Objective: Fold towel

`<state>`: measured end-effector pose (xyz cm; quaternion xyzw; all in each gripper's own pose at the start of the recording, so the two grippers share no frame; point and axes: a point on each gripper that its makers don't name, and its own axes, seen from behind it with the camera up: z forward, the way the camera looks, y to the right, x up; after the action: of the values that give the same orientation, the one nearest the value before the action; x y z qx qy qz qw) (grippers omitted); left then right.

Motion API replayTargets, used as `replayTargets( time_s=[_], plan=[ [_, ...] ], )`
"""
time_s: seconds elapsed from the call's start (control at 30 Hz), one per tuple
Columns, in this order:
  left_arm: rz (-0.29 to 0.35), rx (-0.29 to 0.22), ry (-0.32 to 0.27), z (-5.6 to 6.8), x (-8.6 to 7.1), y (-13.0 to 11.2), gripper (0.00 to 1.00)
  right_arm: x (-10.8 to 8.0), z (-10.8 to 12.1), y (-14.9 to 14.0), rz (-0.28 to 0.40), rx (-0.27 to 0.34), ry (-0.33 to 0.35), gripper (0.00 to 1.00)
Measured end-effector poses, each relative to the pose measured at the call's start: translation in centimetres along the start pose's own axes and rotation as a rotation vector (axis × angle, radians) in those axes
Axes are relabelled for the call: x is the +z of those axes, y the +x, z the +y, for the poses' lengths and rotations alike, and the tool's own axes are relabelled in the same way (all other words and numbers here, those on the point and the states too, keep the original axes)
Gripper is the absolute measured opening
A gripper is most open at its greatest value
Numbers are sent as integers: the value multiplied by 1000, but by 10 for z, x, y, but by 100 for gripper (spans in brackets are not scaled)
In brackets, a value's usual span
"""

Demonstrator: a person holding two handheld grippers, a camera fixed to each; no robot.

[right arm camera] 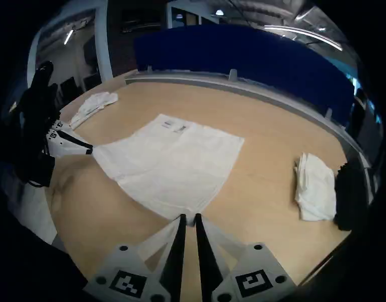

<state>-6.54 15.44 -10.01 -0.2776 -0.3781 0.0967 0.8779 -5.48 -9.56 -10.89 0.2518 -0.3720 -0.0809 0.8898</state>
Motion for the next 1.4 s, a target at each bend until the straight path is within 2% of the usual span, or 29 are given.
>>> replayTargets(
  time_s=[0.2,0.4,0.6,0.87,1.07,1.4],
  plan=[
    [9,-50,-12,7,-20,11,9,-22,-1,16,35,23,-3,14],
    [16,-73,-20,14,-38,22,9,-39,-1,28,57,41,-6,14],
    [20,-98,-27,17,-42,28,9,-43,1,30,57,48,-10,14],
    [24,-113,-16,10,-34,39,9,-35,10,42,64,40,-15,13],
    [26,-122,-1,-2,-21,57,9,-17,27,58,66,40,-24,13],
    [7,-105,31,-38,29,84,9,26,52,84,59,19,-29,13]
  ],
)
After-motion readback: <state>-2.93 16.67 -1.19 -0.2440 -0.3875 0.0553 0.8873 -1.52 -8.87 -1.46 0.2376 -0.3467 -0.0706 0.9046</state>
